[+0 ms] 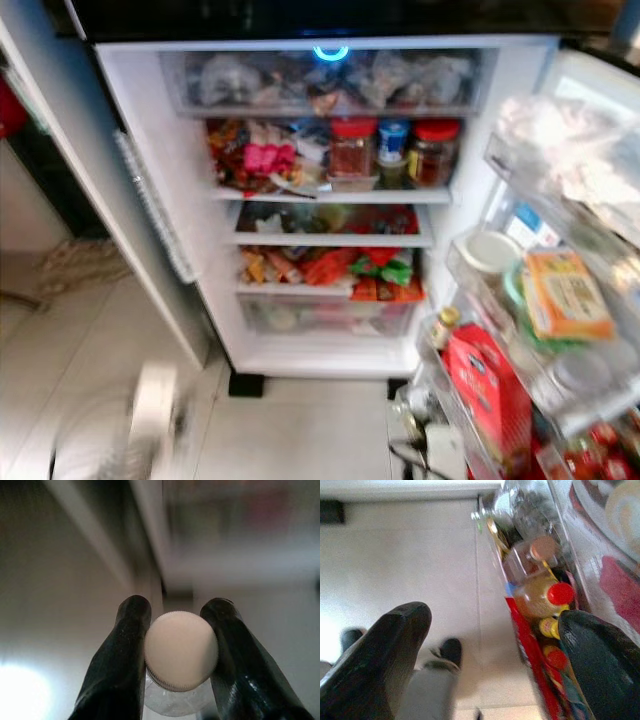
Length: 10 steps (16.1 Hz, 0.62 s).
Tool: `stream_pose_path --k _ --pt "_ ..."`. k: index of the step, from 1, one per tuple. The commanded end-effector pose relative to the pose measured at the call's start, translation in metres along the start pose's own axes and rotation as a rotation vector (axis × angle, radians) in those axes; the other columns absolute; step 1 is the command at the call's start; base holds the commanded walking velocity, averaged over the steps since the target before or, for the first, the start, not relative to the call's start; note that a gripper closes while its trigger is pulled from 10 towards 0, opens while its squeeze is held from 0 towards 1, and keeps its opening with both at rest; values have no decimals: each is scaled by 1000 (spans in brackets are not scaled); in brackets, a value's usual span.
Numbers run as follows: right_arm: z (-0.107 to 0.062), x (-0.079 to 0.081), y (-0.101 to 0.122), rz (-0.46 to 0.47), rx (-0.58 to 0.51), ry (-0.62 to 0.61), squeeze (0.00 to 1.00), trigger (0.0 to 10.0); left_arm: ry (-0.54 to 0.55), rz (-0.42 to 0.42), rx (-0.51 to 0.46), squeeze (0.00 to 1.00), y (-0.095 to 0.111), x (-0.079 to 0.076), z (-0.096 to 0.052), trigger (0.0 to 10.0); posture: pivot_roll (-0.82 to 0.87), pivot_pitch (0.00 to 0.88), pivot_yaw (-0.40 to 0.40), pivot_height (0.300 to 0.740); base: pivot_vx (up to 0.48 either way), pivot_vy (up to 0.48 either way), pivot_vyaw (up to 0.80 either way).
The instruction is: Restocking fridge
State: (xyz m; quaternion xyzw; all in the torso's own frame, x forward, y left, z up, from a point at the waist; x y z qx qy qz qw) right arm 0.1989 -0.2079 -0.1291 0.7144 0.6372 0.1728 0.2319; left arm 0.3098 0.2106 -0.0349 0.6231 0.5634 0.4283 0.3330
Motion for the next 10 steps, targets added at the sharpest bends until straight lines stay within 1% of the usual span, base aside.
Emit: stream_pose_path --k 1,2,3,4,6,7,8,10 --pt "-1 -4 -8 2 20 -3 0 10000 11 1 -68 0 4 4 -5 10000 -62 0 10 740 0 0 0" --pt "-1 -4 -8 0 22 0 0 10000 16 -3 -148 0 21 7 -4 10000 -62 0 10 740 0 0 0" --pt "-1 -4 -8 0 22 1 0 10000 17 -11 -166 0 25 7 -4 10000 -59 0 9 740 0 0 0" --pt "-1 -4 -8 -2 23 3 0 10000 11 -26 -210 0 35 7 -4 10000 -57 0 9 740 0 0 0" --pt "-1 -3 -8 -15 26 12 0 10000 -27 -18 -284 0 50 -2 -7 10000 -64 0 10 740 0 0 0" --pt "-1 -3 -8 -23 28 16 0 10000 -36 -32 -304 0 51 -6 -11 10000 -67 0 9 740 0 0 0" --pt "-1 -3 -7 -49 29 23 0 10000 -38 -39 -312 0 47 -10 -16 10000 -65 0 7 740 0 0 0" --pt "-1 -3 -7 -69 29 31 0 10000 -7 -51 -294 0 39 -8 -20 10000 -57 0 -3 740 0 0 0"
Point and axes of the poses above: a point about 5 cm out from each wrist's last joint towards the gripper, its own z axis pointing out of the wrist towards the gripper, its own y axis along the axis of the wrist's last joint, x = y × z, the point moved 5 cm from there along z, pointing out of the wrist towards the gripper, and after that the axes turned 1 degree about -z, right-handed, at the moved point
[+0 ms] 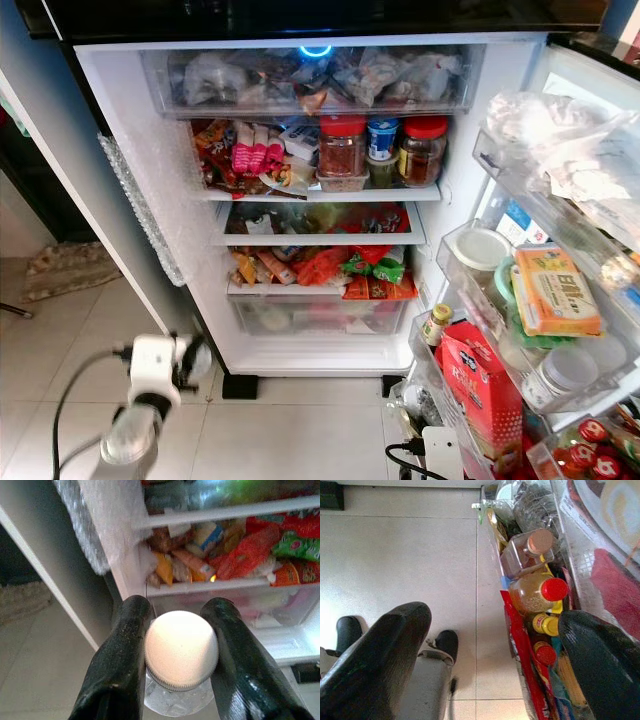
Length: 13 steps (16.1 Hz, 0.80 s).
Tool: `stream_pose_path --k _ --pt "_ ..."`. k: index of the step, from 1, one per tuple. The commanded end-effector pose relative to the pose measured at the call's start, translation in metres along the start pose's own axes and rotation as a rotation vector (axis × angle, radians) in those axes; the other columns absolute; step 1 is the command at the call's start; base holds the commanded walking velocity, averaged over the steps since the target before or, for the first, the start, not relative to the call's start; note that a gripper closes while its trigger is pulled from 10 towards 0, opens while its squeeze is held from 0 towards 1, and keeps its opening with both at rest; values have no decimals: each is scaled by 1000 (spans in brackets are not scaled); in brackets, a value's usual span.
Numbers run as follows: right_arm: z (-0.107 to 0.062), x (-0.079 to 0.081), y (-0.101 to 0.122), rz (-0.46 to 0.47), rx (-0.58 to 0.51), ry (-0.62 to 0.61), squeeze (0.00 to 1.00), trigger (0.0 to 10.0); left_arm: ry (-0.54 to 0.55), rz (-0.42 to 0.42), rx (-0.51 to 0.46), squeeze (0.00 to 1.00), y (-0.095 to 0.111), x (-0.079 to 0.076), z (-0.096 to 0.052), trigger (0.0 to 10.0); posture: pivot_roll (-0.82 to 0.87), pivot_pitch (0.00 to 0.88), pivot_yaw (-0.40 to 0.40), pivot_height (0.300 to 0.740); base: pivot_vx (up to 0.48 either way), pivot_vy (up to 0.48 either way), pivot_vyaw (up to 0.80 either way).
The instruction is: Restocking fridge
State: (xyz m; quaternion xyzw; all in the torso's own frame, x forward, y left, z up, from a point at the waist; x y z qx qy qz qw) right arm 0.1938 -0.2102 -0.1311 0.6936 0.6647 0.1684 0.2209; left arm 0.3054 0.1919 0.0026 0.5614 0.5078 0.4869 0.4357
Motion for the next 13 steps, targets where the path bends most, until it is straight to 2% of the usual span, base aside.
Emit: stream_pose_path --k 1,5,11,13 --pt "0 0 -1 -16 9 10 0 10000 24 0 -12 0 4 5 2 10000 -56 0 -3 740 0 0 0" --pt "0 1 -1 -64 13 20 0 10000 21 8 -19 0 12 10 8 10000 -63 0 6 735 0 0 0" --pt "0 1 -1 -63 17 23 0 10000 -2 -4 -25 0 19 0 14 10000 -65 0 5 670 0 0 0" --pt "0 3 2 -48 -6 36 0 10000 -10 -4 -23 0 20 -2 14 10000 -64 0 5 666 0 0 0"
Point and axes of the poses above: a point about 5 cm out from each wrist's last joint towards the gripper, its own z axis pointing out of the wrist towards the gripper, its own y axis along the axis of the wrist's last joint, x = y × z, the point moved 5 cm from there along z, pointing out of the wrist towards the gripper, and after that the axes turned 1 degree about -z, right-handed, at the moved point
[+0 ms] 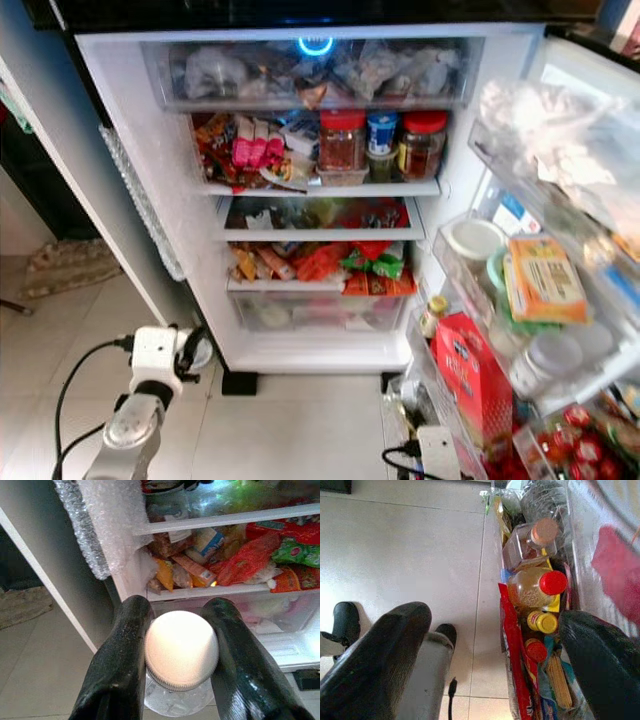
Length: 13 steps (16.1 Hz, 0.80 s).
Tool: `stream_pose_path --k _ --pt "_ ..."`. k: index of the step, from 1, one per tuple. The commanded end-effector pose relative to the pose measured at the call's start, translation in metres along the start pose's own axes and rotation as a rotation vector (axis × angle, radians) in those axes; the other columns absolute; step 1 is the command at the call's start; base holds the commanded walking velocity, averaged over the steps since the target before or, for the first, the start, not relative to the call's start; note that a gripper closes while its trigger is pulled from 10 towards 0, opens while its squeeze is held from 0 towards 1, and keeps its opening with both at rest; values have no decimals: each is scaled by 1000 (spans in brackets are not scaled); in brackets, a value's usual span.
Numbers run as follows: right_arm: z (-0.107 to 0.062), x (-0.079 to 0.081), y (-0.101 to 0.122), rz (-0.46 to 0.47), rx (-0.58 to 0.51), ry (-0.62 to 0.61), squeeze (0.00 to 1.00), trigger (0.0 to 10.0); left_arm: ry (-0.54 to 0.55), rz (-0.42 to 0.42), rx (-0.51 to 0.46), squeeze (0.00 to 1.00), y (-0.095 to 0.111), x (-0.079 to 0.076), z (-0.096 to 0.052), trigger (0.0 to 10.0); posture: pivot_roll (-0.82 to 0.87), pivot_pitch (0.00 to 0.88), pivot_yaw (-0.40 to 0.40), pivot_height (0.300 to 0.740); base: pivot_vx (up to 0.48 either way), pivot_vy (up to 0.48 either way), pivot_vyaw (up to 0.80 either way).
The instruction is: Restocking fridge
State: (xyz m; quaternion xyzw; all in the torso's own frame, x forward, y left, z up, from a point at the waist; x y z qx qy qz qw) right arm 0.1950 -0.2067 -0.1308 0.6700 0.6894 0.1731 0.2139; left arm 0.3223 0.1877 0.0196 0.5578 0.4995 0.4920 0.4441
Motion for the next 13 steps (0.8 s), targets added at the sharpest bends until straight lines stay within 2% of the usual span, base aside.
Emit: stream_pose_path --k 1,4,8,9,13 --pt "0 0 1 15 -9 1 0 10000 -4 -7 2 0 1 0 0 10000 -64 0 5 666 0 0 0" --pt "0 -1 1 15 -7 -4 0 10000 -5 -9 1 0 2 0 1 10000 -63 0 5 666 0 0 0" --pt "0 -1 0 17 -3 -3 0 10000 -44 -47 22 0 0 -9 3 10000 -65 0 5 666 0 0 0" --pt "0 -1 0 13 -3 -6 0 10000 -51 -85 26 0 1 -11 5 10000 -60 0 1 666 0 0 0" --pt "0 -1 0 10 -4 -4 0 10000 -58 -84 23 0 4 -13 7 10000 -57 0 -1 666 0 0 0"
Point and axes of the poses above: a point about 5 cm out from each wrist's last joint towards the gripper, its own z axis pointing out of the wrist towards the gripper, its own y axis along the axis of the wrist's last joint, x = y × z, the point moved 5 cm from there along z, pointing out of the wrist towards the gripper, and after that the axes turned 1 degree about -z, right-handed, at the moved point
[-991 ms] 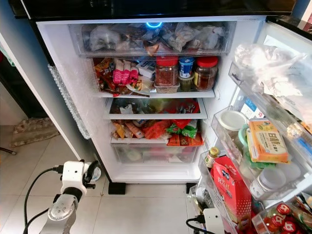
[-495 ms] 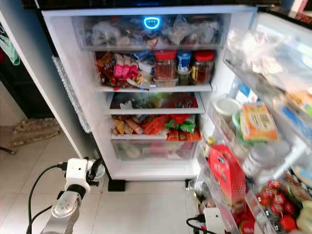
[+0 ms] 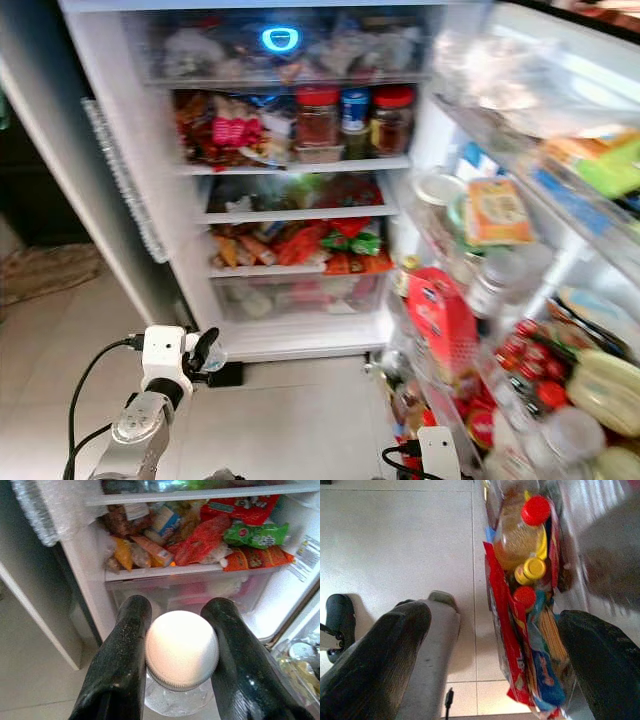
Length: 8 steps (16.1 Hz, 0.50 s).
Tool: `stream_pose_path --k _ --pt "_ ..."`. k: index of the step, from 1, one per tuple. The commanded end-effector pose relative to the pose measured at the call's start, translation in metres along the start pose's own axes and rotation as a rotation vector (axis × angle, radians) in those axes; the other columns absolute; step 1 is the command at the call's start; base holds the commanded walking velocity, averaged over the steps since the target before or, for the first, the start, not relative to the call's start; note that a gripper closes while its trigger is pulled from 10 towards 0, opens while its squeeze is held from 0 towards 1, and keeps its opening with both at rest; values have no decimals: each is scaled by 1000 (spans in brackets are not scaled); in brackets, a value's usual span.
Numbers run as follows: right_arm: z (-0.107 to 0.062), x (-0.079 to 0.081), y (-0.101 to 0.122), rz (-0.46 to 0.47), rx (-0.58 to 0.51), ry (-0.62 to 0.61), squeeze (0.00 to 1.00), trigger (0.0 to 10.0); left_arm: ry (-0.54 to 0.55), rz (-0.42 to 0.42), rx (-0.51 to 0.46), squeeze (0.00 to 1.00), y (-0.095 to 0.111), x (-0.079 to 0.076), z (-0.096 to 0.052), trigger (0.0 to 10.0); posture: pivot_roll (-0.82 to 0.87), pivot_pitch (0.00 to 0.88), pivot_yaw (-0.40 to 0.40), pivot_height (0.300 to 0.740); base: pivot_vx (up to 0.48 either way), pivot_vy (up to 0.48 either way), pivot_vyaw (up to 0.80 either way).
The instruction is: Restocking fridge
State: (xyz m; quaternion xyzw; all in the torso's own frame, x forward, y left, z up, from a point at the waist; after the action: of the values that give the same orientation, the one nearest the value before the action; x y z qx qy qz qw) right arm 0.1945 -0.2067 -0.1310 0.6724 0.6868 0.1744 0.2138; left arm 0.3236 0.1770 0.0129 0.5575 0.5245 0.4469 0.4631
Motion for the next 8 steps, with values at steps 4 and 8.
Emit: stream_pose_path --k 4,8 --pt "0 -1 1 2 -2 -3 0 10000 -19 9 -22 0 10 -2 6 10000 -58 0 2 666 0 0 0" --pt "0 -1 1 -7 -2 -7 0 10000 -28 13 -27 0 13 -4 8 10000 -60 0 6 666 0 0 0"
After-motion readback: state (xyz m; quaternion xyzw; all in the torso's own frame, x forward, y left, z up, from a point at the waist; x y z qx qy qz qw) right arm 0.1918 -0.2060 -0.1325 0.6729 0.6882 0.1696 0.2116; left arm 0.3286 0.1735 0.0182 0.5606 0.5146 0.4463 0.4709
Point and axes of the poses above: a point about 5 cm out from each wrist's last joint towards the gripper, its own z axis pointing out of the wrist towards the gripper, its own y axis along the axis of the wrist's last joint, x = y × z, the point moved 5 cm from there along z, pointing out of the wrist towards the gripper, and after that the axes turned 1 degree about -z, right-handed, at the moved point
